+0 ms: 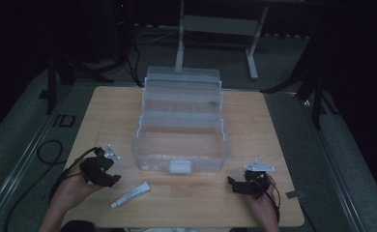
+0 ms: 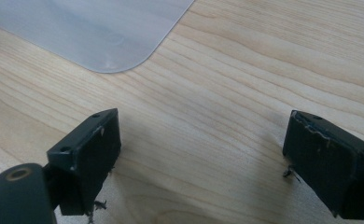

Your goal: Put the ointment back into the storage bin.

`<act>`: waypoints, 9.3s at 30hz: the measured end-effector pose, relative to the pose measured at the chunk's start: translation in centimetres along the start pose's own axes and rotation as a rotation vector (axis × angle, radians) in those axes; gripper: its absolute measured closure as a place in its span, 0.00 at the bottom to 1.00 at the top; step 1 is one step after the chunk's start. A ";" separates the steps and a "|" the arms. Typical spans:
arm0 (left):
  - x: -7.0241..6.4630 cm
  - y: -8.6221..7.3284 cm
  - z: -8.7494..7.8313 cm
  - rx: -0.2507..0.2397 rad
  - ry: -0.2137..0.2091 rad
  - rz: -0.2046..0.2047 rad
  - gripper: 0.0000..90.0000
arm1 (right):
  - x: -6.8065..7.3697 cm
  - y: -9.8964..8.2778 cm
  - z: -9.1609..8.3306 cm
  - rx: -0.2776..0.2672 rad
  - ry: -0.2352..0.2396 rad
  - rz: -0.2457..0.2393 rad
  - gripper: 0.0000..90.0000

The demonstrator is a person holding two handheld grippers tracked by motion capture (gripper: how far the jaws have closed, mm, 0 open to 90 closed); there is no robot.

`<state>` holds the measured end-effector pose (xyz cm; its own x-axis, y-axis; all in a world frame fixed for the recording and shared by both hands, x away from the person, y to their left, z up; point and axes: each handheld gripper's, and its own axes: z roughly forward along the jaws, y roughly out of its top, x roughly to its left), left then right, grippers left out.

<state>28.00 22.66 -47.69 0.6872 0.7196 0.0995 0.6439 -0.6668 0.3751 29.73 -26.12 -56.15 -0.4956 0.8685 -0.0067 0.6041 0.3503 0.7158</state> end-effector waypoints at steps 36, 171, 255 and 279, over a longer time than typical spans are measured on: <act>-2.9 2.3 0.0 0.155 -0.087 0.156 0.53 | 0.0 0.0 0.0 0.000 0.000 0.000 0.12; -2.6 3.0 -0.8 0.146 -0.190 0.291 0.79 | 0.1 0.0 0.0 -0.001 0.008 -0.007 0.12; 1.1 8.1 -5.2 0.055 -0.098 0.478 0.79 | 0.0 0.0 0.0 -0.001 0.008 -0.008 0.12; 1.3 10.4 -5.1 0.063 -0.112 0.516 0.79 | 0.0 0.0 0.0 -0.002 0.007 -0.008 0.12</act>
<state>33.85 17.63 -39.00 0.9495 0.2722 0.1558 0.2294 -0.9415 0.2469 29.67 -26.10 -56.16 -0.5051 0.8630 -0.0073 0.5990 0.3566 0.7170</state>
